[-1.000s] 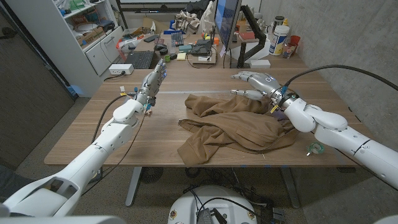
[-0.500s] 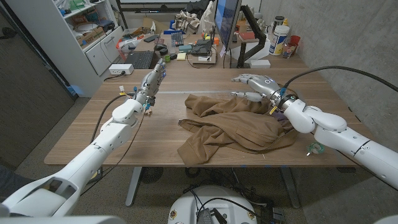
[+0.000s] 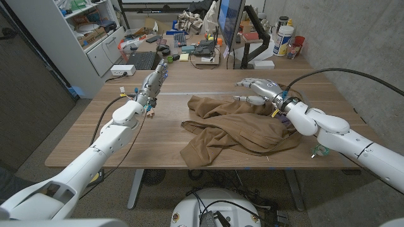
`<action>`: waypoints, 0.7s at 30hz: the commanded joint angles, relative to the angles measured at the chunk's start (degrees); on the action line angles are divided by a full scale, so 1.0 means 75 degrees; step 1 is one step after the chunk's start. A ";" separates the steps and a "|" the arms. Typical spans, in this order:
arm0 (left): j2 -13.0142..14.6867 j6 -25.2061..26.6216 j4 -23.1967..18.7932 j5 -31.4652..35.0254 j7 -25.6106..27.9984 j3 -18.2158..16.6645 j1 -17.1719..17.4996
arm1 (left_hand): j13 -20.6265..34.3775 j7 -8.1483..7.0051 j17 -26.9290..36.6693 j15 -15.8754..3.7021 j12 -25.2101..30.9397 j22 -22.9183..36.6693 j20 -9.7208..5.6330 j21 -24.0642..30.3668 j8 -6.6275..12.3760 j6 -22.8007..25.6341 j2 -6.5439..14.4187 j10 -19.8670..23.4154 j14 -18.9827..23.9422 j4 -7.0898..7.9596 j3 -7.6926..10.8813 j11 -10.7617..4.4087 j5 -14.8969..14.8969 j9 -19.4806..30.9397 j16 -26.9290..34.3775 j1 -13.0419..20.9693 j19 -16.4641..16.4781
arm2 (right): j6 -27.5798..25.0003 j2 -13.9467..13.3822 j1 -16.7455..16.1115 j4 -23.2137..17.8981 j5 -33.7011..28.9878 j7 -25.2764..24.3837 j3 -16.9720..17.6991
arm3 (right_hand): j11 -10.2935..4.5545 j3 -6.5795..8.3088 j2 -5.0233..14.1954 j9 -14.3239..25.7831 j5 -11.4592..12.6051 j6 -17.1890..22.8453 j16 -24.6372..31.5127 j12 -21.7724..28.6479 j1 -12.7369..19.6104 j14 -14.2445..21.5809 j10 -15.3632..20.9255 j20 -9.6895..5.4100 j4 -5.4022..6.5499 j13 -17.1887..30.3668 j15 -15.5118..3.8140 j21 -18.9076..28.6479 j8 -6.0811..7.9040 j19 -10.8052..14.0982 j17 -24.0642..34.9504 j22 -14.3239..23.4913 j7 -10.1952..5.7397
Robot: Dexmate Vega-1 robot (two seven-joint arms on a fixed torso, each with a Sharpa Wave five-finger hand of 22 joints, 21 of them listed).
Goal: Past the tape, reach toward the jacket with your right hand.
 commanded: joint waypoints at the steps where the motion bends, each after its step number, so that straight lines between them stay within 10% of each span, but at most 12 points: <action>1: 0.0012 -0.0007 -0.0057 0.0017 0.0039 -0.0008 0.0040 | 0.0014 0.0009 0.0020 0.0008 -0.0009 0.0032 -0.0008 -0.0009 0.0008 0.0054 0.0079 -0.0057 -0.0093 0.0011 -0.0026 -0.0017 -0.0027 0.0025 -0.0017 0.0031 -0.0071 | -0.0164 0.0045 0.0055 0.0142 -0.0016 0.0144 -0.0168 | 0.0016 -0.0041 0.0100 0.0031 0.0028 0.0085 0.0027 -0.0004 0.0017 0.0040 0.0047 0.0013 -0.0003 0.0016 -0.0083 -0.0017 0.0039 -0.0038 0.0030 0.0030 -0.0020; 21: -0.0054 0.0030 0.0066 0.0048 -0.0012 0.0070 -0.0078 | 0.0014 0.0008 0.0021 0.0001 -0.0008 0.0034 -0.0003 -0.0003 0.0006 0.0062 0.0095 -0.0059 -0.0105 0.0009 -0.0059 -0.0019 -0.0032 0.0026 -0.0008 0.0037 -0.0083 | -0.0521 0.0082 0.0180 0.0351 0.0036 0.0472 -0.0391 | 0.0037 -0.0037 0.0154 0.0031 0.0032 0.0080 0.0017 -0.0028 0.0008 0.0020 0.0010 0.0026 0.0009 0.0016 -0.0073 -0.0033 0.0021 -0.0099 0.0032 0.0033 -0.0022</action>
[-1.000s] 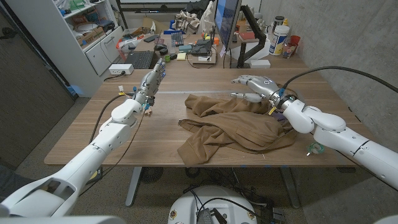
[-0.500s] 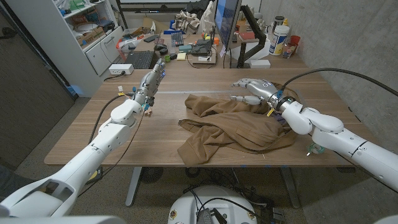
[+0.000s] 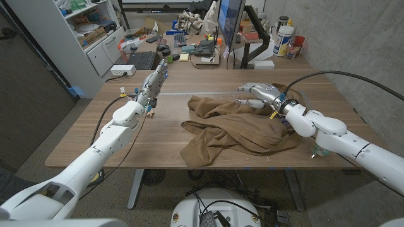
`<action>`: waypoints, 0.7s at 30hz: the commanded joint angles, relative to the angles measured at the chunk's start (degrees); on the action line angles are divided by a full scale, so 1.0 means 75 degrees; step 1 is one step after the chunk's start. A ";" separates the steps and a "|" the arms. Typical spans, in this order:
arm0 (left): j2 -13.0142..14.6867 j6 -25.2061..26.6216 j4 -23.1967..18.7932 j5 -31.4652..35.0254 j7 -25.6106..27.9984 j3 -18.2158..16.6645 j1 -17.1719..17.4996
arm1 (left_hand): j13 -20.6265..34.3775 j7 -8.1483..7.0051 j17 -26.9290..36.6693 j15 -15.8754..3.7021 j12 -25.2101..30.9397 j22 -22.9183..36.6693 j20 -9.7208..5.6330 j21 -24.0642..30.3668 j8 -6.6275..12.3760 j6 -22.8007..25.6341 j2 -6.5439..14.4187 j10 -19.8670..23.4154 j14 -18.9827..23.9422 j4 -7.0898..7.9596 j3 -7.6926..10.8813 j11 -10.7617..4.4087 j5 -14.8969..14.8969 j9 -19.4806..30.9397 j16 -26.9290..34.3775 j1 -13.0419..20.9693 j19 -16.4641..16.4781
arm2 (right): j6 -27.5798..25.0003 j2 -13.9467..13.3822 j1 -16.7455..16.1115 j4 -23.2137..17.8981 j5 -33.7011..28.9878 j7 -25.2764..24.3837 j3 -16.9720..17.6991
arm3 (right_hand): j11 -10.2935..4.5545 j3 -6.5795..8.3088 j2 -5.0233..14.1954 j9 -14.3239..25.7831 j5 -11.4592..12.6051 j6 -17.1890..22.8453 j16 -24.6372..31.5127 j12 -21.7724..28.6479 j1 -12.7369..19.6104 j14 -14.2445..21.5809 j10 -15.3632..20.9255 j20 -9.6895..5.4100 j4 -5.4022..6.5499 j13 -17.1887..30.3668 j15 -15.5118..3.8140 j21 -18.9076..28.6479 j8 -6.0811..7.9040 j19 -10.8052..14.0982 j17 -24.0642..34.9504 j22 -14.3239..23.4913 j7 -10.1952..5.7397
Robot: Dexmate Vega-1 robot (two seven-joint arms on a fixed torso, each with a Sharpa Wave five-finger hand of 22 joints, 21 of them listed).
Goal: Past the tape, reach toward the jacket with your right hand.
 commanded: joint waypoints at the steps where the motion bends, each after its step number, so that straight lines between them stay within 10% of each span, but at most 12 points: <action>1: -0.0051 0.0023 0.0128 0.0027 -0.0067 0.0060 -0.0110 | 0.0014 0.0007 0.0021 -0.0001 -0.0007 0.0033 -0.0003 -0.0002 0.0005 0.0061 0.0065 -0.0059 -0.0101 0.0016 -0.0054 -0.0006 -0.0001 0.0026 -0.0006 0.0007 -0.0084 | -0.0233 0.0031 0.0052 0.0114 0.0058 0.0150 -0.0139 | 0.0037 -0.0037 0.0012 0.0031 0.0033 0.0081 0.0018 -0.0029 0.0067 0.0022 0.0010 -0.0002 0.0009 0.0016 -0.0072 -0.0033 0.0022 -0.0015 0.0032 0.0033 -0.0022; 21: -0.0191 -0.0046 0.0421 0.0031 -0.0270 0.0165 -0.0332 | 0.0014 0.0004 0.0020 -0.0006 -0.0008 0.0034 0.0012 -0.0003 0.0015 0.0102 0.0089 -0.0067 -0.0106 0.0011 -0.0082 -0.0023 -0.0004 0.0027 0.0001 0.0022 -0.0116 | -0.0412 0.0036 0.0080 0.0195 0.0193 0.0218 -0.0254 | 0.0058 -0.0038 0.0055 0.0031 0.0028 0.0113 0.0030 -0.0027 0.0055 0.0061 0.0036 0.0010 0.0019 0.0017 -0.0074 -0.0028 0.0020 -0.0030 0.0034 0.0035 -0.0038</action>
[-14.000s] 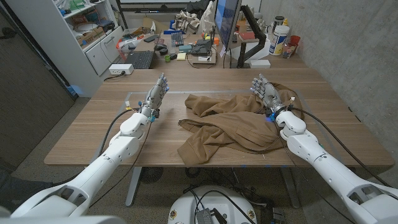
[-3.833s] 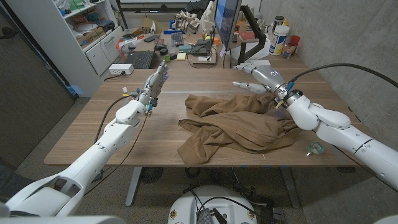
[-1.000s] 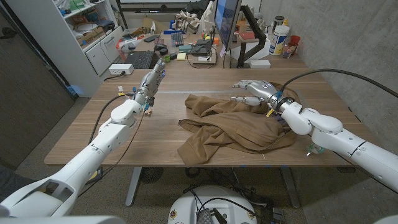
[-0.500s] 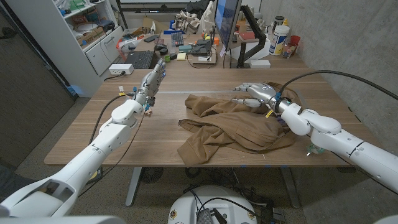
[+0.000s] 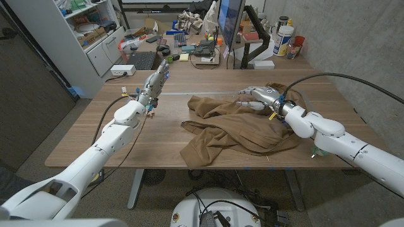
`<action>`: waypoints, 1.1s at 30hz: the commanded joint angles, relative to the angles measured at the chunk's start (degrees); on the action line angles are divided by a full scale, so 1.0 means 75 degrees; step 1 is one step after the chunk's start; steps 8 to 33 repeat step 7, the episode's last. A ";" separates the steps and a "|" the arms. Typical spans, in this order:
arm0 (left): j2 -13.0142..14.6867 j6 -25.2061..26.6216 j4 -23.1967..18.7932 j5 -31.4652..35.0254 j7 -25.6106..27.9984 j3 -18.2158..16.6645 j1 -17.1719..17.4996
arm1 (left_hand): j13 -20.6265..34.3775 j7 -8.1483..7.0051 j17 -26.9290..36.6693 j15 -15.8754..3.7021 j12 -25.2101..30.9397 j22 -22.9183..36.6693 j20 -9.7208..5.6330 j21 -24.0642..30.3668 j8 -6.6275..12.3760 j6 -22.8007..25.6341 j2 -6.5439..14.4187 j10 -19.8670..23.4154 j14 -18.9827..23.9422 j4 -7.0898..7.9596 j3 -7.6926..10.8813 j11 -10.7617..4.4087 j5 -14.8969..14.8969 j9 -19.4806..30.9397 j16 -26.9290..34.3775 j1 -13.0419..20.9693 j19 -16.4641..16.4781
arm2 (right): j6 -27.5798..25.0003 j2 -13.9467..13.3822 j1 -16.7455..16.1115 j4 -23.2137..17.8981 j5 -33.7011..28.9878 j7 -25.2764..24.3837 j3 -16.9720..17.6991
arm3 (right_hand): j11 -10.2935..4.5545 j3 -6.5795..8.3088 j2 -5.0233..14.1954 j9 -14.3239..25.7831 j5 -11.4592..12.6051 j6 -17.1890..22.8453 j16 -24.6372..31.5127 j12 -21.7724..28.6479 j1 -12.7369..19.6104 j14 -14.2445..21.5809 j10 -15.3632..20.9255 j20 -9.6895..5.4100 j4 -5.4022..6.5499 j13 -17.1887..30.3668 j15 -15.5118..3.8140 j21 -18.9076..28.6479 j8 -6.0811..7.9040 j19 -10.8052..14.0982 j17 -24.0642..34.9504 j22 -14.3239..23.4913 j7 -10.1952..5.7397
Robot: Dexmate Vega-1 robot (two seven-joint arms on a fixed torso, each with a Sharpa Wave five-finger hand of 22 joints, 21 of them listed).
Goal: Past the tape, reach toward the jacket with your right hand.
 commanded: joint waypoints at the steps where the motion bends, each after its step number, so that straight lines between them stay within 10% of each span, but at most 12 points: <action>1: -0.0130 -0.0062 0.0219 -0.0003 -0.0128 0.0094 -0.0187 | 0.0014 0.0035 0.0020 0.0030 -0.0008 0.0034 0.0012 -0.0003 0.0016 0.0077 0.0089 -0.0068 -0.0065 0.0012 -0.0019 -0.0024 -0.0005 0.0026 0.0002 0.0023 -0.0059 | -0.0102 -0.0009 0.0033 0.0074 0.0094 0.0015 -0.0058 | 0.0053 -0.0005 0.0057 0.0031 0.0030 0.0045 0.0031 -0.0030 0.0055 0.0064 0.0029 0.0010 -0.0015 0.0017 -0.0073 -0.0027 0.0020 -0.0031 0.0034 0.0035 -0.0019; 33: -0.0183 -0.0124 0.0292 0.0012 -0.0176 0.0123 -0.0235 | 0.0014 0.0050 0.0019 0.0027 -0.0007 0.0034 0.0013 -0.0002 0.0022 0.0098 0.0106 -0.0067 -0.0067 0.0007 -0.0019 -0.0014 -0.0005 0.0027 0.0002 0.0038 -0.0064 | -0.0112 -0.0062 0.0001 0.0053 0.0108 -0.0023 -0.0050 | 0.0069 -0.0004 0.0068 0.0031 0.0029 0.0047 0.0036 -0.0029 0.0058 0.0085 0.0037 -0.0002 -0.0017 0.0017 -0.0087 -0.0023 0.0017 -0.0028 0.0033 0.0036 -0.0021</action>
